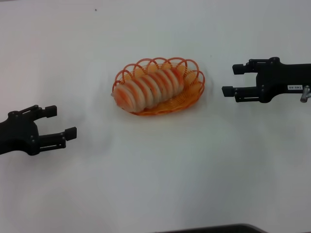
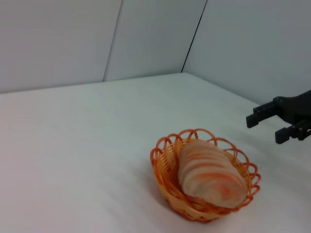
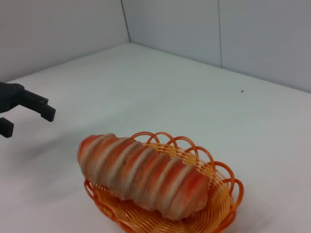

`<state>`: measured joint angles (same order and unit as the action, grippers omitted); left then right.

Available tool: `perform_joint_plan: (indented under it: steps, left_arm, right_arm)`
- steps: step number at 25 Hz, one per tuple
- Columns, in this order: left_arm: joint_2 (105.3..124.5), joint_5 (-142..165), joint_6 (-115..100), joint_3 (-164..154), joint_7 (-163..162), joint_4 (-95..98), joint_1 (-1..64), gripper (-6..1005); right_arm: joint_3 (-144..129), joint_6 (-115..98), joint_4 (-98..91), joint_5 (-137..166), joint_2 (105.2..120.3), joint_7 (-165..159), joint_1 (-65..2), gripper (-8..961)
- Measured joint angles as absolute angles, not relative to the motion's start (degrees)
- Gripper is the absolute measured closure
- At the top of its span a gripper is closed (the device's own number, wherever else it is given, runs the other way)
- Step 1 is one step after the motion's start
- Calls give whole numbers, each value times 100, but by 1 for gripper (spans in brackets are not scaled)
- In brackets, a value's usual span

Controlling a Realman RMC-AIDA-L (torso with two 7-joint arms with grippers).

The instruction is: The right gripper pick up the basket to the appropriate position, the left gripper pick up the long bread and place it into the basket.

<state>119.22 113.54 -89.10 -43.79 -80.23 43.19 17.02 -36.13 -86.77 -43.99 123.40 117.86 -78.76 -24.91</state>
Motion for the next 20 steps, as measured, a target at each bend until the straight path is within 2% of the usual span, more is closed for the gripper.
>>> perform_joint_plan:
  steps: [9, 20]
  left_arm:
    - [12019, 11382, -8867, -4378, -7812, 4291, 1619, 76]
    - [12024, 11325, -8907, -4362, -7823, 4283, 1654, 76]
  right_arm:
    - [-3612, -8672, -4395, 12349, 11795, -7797, -2469, 178]
    - [-3612, -8676, -4395, 12349, 11795, -7788, -2470, 178]
